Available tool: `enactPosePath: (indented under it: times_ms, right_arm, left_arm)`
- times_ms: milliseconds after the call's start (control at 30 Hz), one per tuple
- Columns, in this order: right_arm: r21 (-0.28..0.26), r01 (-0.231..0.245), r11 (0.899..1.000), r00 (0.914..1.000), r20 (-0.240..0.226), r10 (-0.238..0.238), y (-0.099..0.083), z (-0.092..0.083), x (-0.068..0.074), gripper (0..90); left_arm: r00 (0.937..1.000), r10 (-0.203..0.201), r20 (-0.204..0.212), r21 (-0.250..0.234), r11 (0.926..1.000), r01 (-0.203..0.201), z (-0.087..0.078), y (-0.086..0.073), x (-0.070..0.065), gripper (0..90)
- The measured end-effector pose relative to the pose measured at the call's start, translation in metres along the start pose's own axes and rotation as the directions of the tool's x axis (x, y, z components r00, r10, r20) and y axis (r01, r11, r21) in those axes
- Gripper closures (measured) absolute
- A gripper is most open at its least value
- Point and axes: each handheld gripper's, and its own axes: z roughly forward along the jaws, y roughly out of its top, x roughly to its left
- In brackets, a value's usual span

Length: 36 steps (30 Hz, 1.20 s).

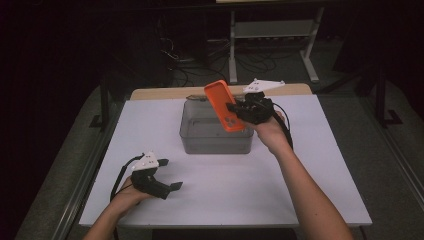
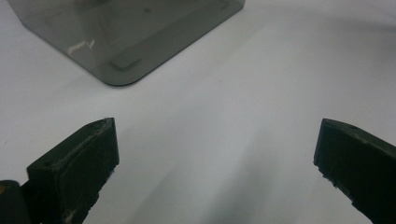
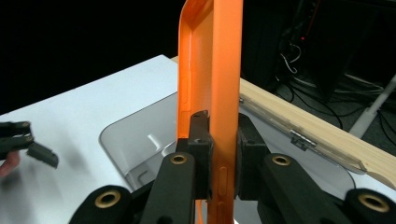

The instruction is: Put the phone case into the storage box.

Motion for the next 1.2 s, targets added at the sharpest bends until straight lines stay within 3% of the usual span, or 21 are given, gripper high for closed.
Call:
enactPosePath:
  times_ms: [233,700,1033,1200]
  right_arm:
    - [0.033,-0.020,0.999,0.9990,0.040,0.019,0.000,0.011,-0.007,78.8]
    - [0.128,-0.013,0.992,0.9977,0.068,0.005,-0.004,0.030,-0.007,78.7]
    - [0.228,-0.003,0.974,0.9956,0.092,-0.018,-0.008,0.042,-0.011,78.7]
    - [0.309,-0.012,0.951,0.9947,0.101,-0.020,-0.007,0.050,-0.012,78.7]
  left_arm:
    - [0.9995,0.028,-0.011,0.012,0.9995,-0.028,-0.001,0.000,0.000,0.0]
    - [0.9996,0.024,-0.013,0.010,0.9997,-0.023,-0.004,0.000,0.000,0.0]
    - [0.9997,0.023,-0.012,0.013,0.9996,-0.023,-0.005,-0.001,0.000,0.0]
    - [0.9996,0.027,-0.006,0.019,0.9995,-0.027,-0.005,-0.001,-0.001,0.0]
